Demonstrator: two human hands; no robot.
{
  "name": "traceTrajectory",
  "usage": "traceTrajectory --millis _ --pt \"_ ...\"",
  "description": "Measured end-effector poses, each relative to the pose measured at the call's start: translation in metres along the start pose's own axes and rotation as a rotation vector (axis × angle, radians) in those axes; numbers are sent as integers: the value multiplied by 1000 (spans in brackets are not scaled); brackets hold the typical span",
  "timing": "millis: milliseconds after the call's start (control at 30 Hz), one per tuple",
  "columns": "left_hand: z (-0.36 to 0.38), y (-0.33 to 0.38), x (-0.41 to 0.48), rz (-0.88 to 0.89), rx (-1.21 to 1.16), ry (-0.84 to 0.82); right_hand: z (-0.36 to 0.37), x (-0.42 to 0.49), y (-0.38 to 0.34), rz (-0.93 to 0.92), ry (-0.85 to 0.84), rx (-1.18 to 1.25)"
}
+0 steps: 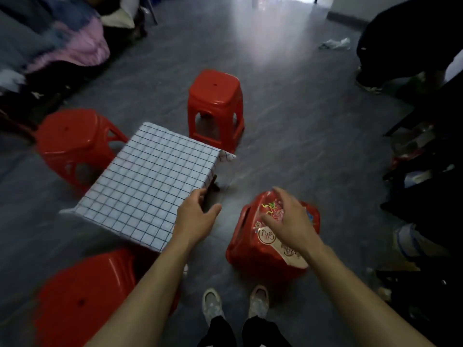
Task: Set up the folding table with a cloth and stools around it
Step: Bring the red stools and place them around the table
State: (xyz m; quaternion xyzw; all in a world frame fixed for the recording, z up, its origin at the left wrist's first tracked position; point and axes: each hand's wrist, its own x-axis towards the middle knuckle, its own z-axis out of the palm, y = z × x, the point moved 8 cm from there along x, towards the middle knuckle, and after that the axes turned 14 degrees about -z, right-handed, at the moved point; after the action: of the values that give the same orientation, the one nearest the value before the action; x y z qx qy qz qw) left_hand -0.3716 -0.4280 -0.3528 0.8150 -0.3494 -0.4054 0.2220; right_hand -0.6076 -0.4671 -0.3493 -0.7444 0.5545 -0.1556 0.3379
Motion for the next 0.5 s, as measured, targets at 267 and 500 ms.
traceTrajectory --millis 267,500 --pt "-66 -11 -36 -35 -129 168 -3 9 -79 -184 9 64" --pt "-79 -22 -71 -115 -216 321 -4 8 -92 -290 -75 141"
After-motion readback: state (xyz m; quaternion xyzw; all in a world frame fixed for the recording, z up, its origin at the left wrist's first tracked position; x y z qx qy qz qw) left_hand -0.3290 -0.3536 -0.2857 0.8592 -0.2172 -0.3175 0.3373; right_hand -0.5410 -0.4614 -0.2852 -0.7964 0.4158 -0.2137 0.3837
